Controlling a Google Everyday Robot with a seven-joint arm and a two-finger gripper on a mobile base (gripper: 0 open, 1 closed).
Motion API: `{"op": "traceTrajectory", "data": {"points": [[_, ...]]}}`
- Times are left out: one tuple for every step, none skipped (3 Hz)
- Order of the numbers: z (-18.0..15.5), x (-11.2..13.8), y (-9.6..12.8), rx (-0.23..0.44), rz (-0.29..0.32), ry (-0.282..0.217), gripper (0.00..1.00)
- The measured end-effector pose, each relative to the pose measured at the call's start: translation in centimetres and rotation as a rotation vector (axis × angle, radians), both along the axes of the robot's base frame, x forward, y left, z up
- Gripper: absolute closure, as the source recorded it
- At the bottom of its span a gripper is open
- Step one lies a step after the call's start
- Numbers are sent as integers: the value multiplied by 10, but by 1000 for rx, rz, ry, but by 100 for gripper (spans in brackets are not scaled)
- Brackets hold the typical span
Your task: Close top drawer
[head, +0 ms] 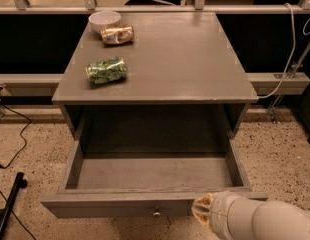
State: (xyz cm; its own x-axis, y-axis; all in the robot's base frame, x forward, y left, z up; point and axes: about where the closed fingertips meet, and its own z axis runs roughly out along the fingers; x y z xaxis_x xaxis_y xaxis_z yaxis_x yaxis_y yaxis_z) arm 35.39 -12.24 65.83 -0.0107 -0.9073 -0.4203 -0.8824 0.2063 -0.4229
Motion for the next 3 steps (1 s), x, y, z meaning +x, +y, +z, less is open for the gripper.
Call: {"op": "traceTrajectory", "data": {"points": [[-25, 18, -15, -30, -41, -33, 100], [-33, 55, -35, -45, -73, -127, 100], [-37, 72, -38, -44, -65, -153, 100]]}}
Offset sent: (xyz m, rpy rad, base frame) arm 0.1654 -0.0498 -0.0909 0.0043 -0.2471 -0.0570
